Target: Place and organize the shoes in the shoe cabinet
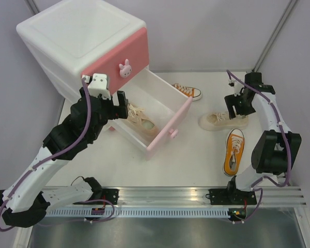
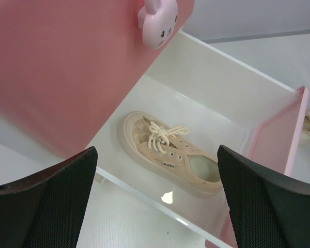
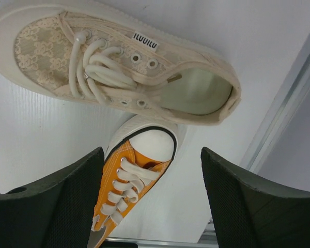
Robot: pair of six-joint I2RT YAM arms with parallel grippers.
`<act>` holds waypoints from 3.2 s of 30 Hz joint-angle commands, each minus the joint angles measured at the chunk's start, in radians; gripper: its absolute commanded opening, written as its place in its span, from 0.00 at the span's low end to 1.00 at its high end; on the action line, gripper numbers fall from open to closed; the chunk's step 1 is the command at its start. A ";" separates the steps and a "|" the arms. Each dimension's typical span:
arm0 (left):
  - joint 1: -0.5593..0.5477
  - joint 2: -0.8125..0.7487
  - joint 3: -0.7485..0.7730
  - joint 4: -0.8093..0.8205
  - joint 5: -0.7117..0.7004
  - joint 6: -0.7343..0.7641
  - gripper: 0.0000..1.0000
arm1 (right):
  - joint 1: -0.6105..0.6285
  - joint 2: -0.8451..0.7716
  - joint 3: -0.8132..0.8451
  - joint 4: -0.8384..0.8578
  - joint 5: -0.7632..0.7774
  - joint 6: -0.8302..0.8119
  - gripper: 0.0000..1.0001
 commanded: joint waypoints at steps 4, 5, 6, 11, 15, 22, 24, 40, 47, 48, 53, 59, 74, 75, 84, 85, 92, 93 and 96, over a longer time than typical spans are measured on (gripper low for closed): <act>-0.003 -0.025 -0.013 -0.075 -0.006 -0.035 0.99 | -0.001 0.106 0.083 0.025 -0.120 -0.091 0.80; -0.003 -0.024 -0.012 -0.079 -0.004 -0.035 0.99 | -0.001 0.114 0.082 0.025 -0.123 -0.097 0.80; -0.003 -0.024 -0.012 -0.082 -0.003 -0.035 0.99 | -0.001 0.124 0.079 0.035 -0.124 -0.102 0.80; -0.003 -0.015 -0.001 -0.110 -0.003 -0.032 0.99 | -0.001 0.143 -0.004 0.071 -0.138 -0.102 0.80; -0.003 -0.005 0.013 -0.121 0.002 -0.010 0.99 | 0.002 0.141 -0.079 0.098 -0.173 -0.082 0.77; -0.003 0.027 0.030 -0.124 0.008 0.005 0.99 | 0.036 0.105 -0.217 0.114 -0.186 -0.054 0.73; -0.003 0.033 0.036 -0.124 0.013 0.004 0.99 | 0.051 0.097 -0.234 0.137 -0.157 -0.037 0.70; -0.001 0.067 0.071 -0.139 0.011 0.024 0.99 | 0.062 0.144 -0.116 0.377 -0.081 0.196 0.01; -0.003 0.097 0.093 -0.139 0.011 0.002 0.99 | 0.062 0.184 -0.090 0.535 0.064 0.530 0.01; -0.003 0.102 0.094 -0.139 0.014 0.001 0.99 | 0.062 0.195 -0.066 0.535 0.084 0.602 0.01; -0.003 0.105 0.094 -0.138 0.014 0.005 0.99 | 0.068 0.270 0.016 0.483 0.072 0.612 0.26; -0.003 0.114 0.091 -0.136 0.013 -0.007 0.99 | 0.093 0.237 0.021 0.374 0.084 0.480 0.49; -0.003 0.123 0.085 -0.135 0.019 -0.012 0.99 | 0.160 0.190 -0.093 0.309 0.052 0.420 0.38; -0.003 0.125 0.087 -0.135 0.017 -0.013 0.99 | 0.162 0.190 -0.102 0.314 0.054 0.429 0.37; -0.003 0.130 0.085 -0.122 0.016 -0.010 0.99 | 0.166 0.140 -0.044 0.315 0.109 0.429 0.01; -0.001 0.133 0.085 -0.113 0.016 -0.012 0.99 | 0.168 0.125 -0.035 0.306 0.119 0.426 0.01; -0.003 0.154 0.090 -0.066 0.033 0.011 1.00 | 0.166 0.033 0.092 0.240 0.167 0.435 0.01; -0.003 0.156 0.088 -0.061 0.036 0.013 1.00 | 0.166 0.013 0.108 0.231 0.167 0.435 0.01; -0.003 0.162 0.088 -0.047 0.042 0.017 1.00 | 0.172 -0.023 0.181 0.197 0.163 0.435 0.01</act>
